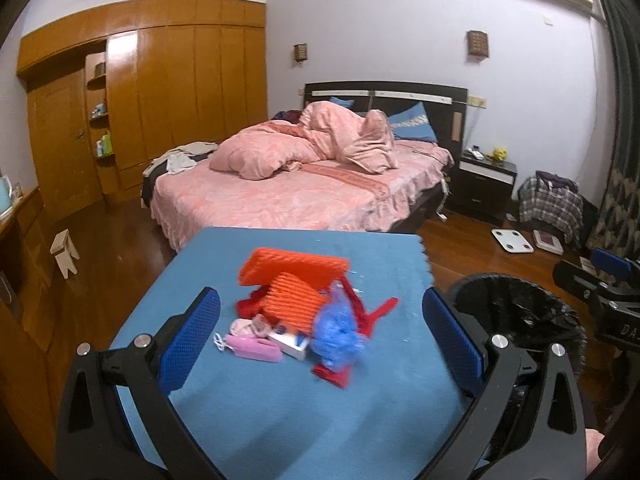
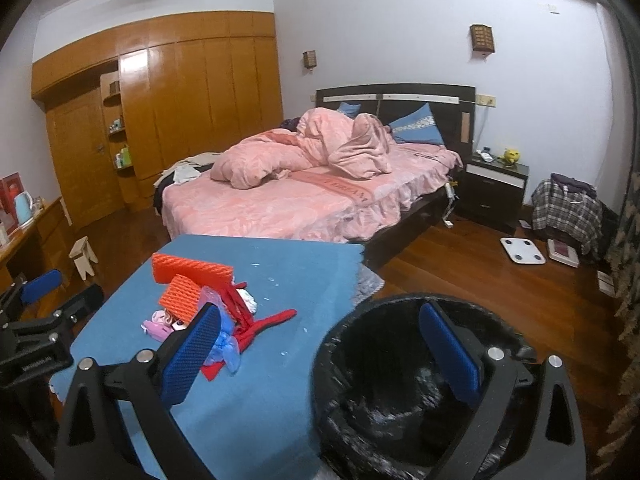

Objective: Collect trash
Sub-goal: 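Grasp the blue plastic bag with the right gripper while the left gripper grasps the orange foam net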

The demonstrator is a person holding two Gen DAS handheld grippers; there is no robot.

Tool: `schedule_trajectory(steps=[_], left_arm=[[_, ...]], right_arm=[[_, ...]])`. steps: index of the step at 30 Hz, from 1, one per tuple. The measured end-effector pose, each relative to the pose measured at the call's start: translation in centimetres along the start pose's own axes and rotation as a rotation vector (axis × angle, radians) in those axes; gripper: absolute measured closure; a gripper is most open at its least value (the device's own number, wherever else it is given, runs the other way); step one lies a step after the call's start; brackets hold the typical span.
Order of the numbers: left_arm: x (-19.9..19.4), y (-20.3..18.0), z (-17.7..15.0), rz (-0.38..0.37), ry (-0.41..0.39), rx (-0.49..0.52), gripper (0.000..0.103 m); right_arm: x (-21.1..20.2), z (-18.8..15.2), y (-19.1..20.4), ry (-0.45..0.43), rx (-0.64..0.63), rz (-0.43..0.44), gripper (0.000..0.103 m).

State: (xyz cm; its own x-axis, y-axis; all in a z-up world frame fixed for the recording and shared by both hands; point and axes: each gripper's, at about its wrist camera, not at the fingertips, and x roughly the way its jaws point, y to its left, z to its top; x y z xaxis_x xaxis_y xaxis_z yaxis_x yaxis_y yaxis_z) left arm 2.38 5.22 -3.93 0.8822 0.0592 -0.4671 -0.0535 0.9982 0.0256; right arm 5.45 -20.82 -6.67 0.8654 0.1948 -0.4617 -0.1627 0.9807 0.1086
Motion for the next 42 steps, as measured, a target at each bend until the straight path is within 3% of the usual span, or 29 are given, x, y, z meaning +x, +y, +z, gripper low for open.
schedule_trajectory(steps=[9,15,23,32,33,37,42], left_arm=[[4.1,6.0,-2.2,0.091,0.032,-0.031,0.005],[6.6,8.1,-3.5,0.130,0.064,-0.034,0.005],[10.4,10.0,-5.9,0.141,0.114,-0.057,0.005],[11.2,11.3,-6.2,0.146,0.121,-0.077,0.005],[11.3,11.2,-6.2,0.145,0.122,-0.078,0.005],[11.8,11.1,-6.3,0.139,0.131,-0.078,0.005],[12.3,10.7,-6.3,0.125,0.141,-0.076,0.005]], right_arm=[[8.2,-2.8,4.2,0.025,-0.015,0.058,0.007],[13.3,-4.8,6.9,0.112,-0.040,0.096,0.017],[17.0,-6.7,10.7,0.164,-0.104,0.178,0.020],[20.5,-8.9,13.9,0.240,-0.167,0.210,0.020],[20.9,-9.1,14.0,0.251,-0.167,0.214,0.022],[21.4,-9.5,13.8,0.299,-0.153,0.289,0.050],[20.6,-9.5,13.2,0.305,-0.135,0.333,0.060]])
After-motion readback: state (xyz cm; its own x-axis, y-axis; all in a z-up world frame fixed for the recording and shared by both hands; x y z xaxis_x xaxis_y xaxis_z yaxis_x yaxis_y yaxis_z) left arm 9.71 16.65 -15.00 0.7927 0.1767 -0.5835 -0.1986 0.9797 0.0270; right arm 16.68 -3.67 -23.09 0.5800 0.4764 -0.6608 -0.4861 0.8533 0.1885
